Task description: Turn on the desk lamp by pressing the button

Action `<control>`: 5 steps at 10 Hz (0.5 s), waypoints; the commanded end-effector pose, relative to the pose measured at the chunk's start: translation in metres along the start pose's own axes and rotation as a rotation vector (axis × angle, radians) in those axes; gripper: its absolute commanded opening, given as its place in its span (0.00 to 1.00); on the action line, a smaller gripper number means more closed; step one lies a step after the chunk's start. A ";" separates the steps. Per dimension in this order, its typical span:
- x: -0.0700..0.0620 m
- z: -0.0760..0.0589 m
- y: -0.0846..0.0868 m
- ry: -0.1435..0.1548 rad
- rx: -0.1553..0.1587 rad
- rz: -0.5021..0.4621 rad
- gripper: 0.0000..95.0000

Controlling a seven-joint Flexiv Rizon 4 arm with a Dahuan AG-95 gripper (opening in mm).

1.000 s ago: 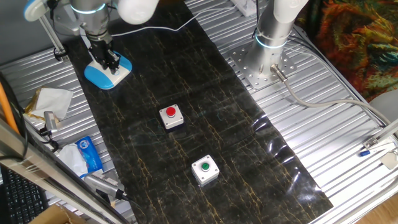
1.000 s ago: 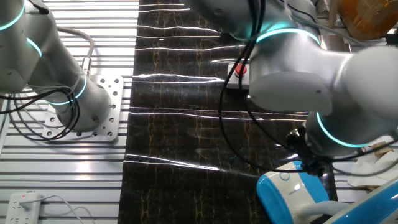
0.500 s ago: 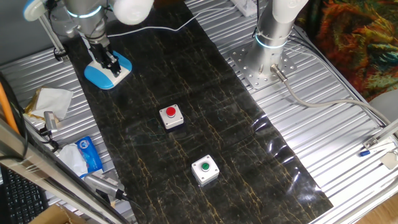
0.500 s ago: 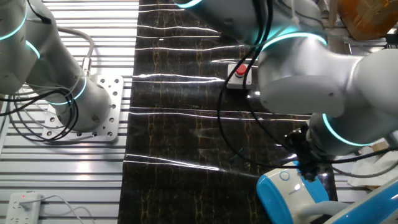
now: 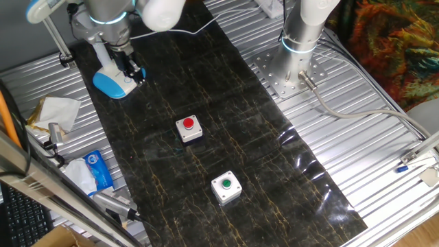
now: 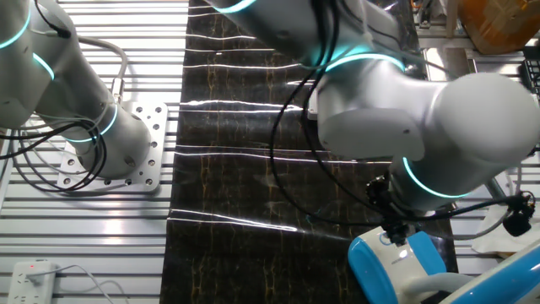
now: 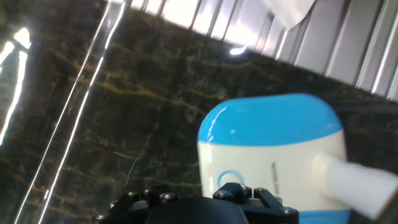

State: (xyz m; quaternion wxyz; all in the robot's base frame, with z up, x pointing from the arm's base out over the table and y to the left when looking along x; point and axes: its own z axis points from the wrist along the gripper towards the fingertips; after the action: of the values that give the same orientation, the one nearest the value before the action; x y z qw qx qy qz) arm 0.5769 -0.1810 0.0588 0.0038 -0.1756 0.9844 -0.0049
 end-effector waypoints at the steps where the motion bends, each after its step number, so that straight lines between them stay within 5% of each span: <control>1: -0.002 0.000 -0.001 0.002 0.000 0.005 0.60; 5: -0.007 0.008 -0.002 -0.001 0.002 0.009 0.60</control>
State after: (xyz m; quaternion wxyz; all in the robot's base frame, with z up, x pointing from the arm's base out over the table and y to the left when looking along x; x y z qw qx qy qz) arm 0.5837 -0.1803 0.0497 0.0047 -0.1703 0.9854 -0.0061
